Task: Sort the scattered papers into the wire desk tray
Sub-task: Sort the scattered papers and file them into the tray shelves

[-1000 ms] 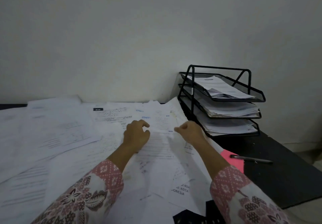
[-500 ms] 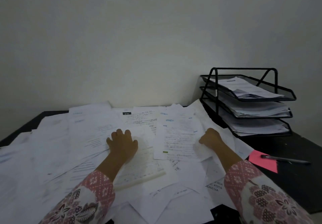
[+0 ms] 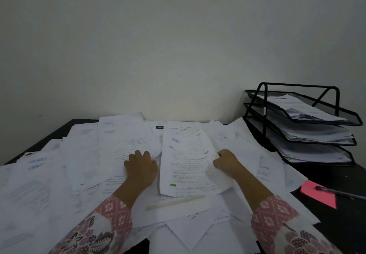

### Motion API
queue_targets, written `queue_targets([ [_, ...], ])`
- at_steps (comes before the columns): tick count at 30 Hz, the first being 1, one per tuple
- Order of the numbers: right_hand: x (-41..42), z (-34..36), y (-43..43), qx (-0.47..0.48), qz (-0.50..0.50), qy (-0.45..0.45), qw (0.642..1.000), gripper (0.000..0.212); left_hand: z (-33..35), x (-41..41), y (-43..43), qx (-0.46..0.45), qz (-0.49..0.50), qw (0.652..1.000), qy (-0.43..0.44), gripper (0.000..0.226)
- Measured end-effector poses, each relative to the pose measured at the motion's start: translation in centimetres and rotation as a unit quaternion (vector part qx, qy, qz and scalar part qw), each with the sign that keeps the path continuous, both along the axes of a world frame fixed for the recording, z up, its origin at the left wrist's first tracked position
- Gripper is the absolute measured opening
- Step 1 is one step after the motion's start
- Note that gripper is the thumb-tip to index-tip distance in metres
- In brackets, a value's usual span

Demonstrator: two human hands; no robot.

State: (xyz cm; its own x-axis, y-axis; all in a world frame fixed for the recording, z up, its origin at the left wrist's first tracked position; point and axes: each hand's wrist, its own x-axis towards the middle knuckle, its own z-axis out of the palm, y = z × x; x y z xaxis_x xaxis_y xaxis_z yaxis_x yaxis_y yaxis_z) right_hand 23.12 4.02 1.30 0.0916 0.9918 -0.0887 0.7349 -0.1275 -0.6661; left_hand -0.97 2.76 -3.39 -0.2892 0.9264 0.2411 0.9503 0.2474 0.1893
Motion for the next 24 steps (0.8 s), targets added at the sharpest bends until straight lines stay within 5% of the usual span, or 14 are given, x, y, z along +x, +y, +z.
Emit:
queue_targets([
  [4, -2.4, 0.1, -0.6, -0.001, 0.04, -0.08, 0.996, 0.043, -0.7, -0.6, -0.2, 0.022, -0.029, 0.999, -0.006, 0.036],
  [12, -3.8, 1.1, -1.2, -0.078, 0.062, -0.064, 0.993, 0.042, -0.9, -3.8, -0.2, 0.108, -0.101, 0.954, -0.259, 0.043],
  [16, -4.9, 0.4, -1.3, -0.069, 0.06, -0.099, 0.991, 0.079, -0.2, -3.8, -0.6, 0.114, -0.114, 0.915, -0.37, 0.046],
  [18, -5.4, 0.2, -1.4, -0.069, 0.049, -0.121, 0.989, 0.087, -0.3, -3.9, -0.6, 0.115, -0.121, 0.912, -0.375, 0.049],
  [24, -5.1, 0.4, -1.1, -0.073, 0.032, -0.03, 0.996, 0.059, -0.9, -3.9, -0.3, 0.126, -0.126, 0.938, -0.299, 0.048],
])
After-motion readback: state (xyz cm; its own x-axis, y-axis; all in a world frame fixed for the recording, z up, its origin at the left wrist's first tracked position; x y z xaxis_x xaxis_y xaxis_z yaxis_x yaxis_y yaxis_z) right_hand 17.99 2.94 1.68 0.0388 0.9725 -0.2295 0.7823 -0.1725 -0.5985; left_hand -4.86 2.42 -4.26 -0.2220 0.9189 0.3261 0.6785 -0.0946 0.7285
